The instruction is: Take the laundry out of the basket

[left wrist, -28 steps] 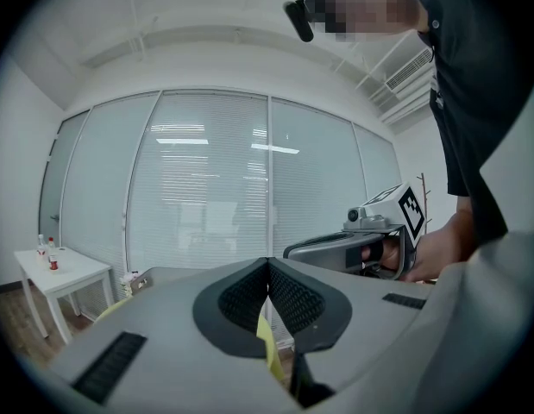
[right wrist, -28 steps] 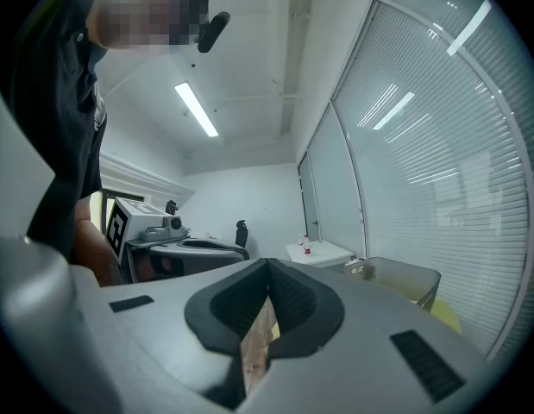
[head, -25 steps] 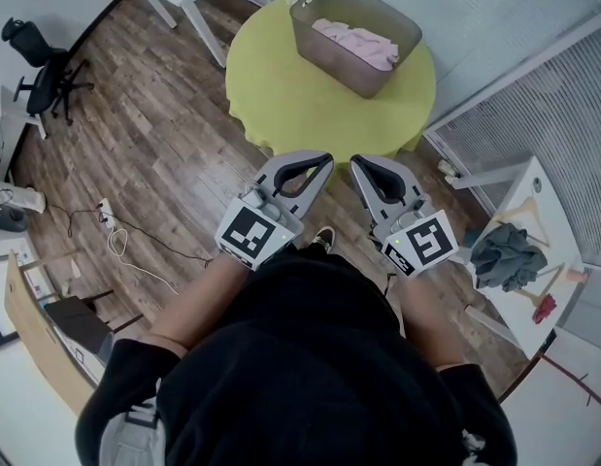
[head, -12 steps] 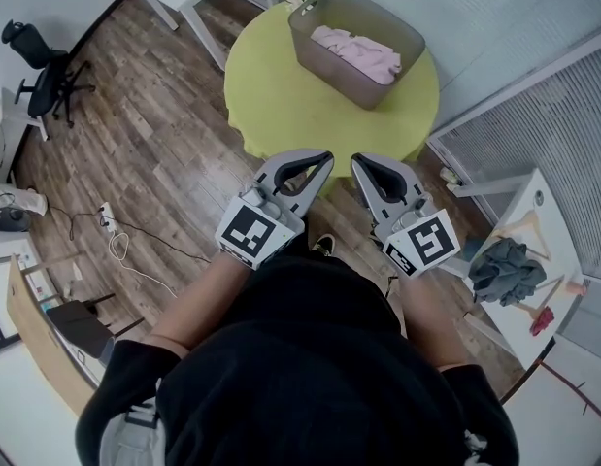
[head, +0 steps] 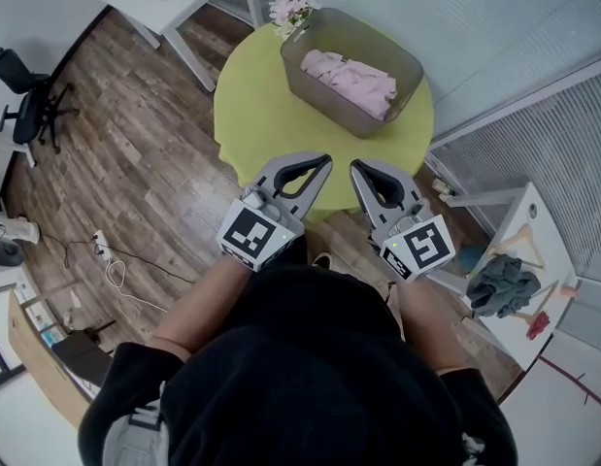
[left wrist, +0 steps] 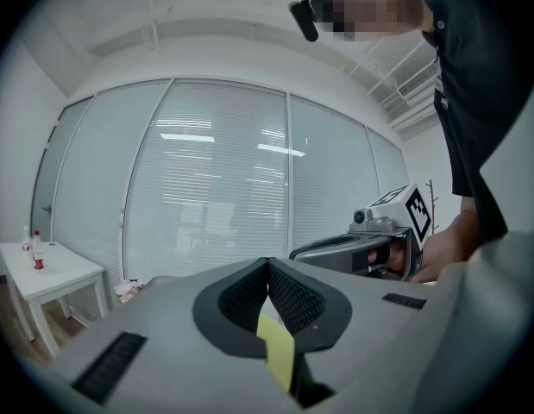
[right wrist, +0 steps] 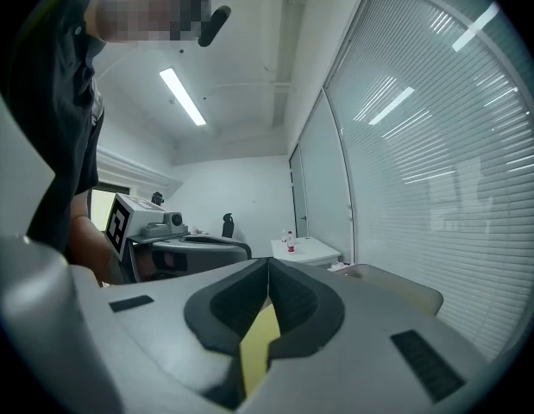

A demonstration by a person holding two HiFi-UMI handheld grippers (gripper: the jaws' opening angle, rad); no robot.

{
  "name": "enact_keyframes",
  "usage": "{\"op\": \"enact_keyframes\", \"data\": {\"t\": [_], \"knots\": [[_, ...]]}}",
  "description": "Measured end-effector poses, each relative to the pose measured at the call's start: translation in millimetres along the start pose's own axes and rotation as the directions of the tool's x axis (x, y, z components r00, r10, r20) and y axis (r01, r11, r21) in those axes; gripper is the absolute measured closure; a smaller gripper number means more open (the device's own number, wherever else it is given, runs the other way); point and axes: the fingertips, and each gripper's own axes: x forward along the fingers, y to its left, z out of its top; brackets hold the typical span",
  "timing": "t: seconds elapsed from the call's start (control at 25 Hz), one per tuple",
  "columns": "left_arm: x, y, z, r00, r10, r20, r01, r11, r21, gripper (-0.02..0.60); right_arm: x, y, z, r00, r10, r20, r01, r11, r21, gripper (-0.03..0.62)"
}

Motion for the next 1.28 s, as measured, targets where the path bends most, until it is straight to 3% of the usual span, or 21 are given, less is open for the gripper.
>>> {"op": "enact_keyframes", "data": {"t": [0.36, 0.72, 1.04, 1.28], "knots": [[21, 72, 2, 0.998, -0.055, 0.014, 0.055, 0.998, -0.04, 0.571, 65, -30, 5, 0.999, -0.047, -0.022, 0.047, 0.999, 0.011, 0.571], [26, 114, -8, 0.993, -0.121, -0.011, 0.121, 0.992, -0.046, 0.571, 101, -39, -2, 0.993, -0.106, -0.057, 0.106, 0.994, -0.008, 0.569], [43, 138, -17, 0.993, -0.119, -0.02, 0.117, 0.991, -0.068, 0.571, 109, -65, -13, 0.986, -0.135, -0.094, 0.136, 0.991, 0.013, 0.569], [67, 154, -22, 0.996, -0.089, -0.018, 0.088, 0.994, -0.062, 0.571, 122, -95, -18, 0.99, -0.099, -0.099, 0.101, 0.995, 0.017, 0.569]]}}
